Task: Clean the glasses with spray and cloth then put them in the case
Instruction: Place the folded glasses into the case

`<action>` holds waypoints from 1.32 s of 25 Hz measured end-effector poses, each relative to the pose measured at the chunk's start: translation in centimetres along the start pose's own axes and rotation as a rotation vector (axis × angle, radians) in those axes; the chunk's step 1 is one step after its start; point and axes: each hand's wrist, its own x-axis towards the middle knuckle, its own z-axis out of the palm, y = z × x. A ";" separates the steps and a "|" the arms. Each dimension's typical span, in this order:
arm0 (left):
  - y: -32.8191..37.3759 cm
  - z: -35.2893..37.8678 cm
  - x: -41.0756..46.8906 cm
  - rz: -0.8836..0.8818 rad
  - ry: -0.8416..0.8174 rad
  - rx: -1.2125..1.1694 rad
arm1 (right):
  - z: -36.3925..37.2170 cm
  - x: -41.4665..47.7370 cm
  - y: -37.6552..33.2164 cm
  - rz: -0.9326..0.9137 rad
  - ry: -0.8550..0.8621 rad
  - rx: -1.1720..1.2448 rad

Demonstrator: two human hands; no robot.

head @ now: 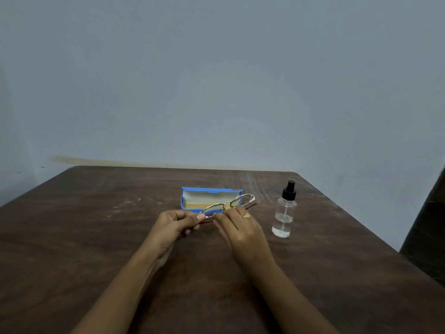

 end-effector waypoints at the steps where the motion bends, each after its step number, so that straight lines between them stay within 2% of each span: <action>1: 0.0 0.0 0.0 -0.004 -0.001 -0.004 | 0.0 0.0 0.0 -0.006 0.003 -0.002; 10: 0.6 0.1 -0.4 -0.016 -0.044 0.030 | -0.4 0.2 -0.1 -0.007 0.028 0.053; 17: 1.1 0.3 -0.8 0.044 -0.115 0.072 | -0.7 0.4 -0.2 -0.052 0.024 -0.050; 22: 1.3 -0.3 -0.5 0.063 -0.141 -0.046 | -1.1 0.5 -0.2 -0.025 0.074 -0.071; 26: 0.7 -0.9 0.4 0.080 0.034 -0.188 | -1.4 0.4 0.2 0.024 0.146 0.012; 28: -0.1 -1.1 0.9 0.086 0.101 -0.157 | -1.7 0.3 0.3 0.073 0.190 0.090; 33: -1.9 -1.0 1.4 0.136 0.069 0.015 | -2.4 0.4 0.0 0.281 0.226 0.375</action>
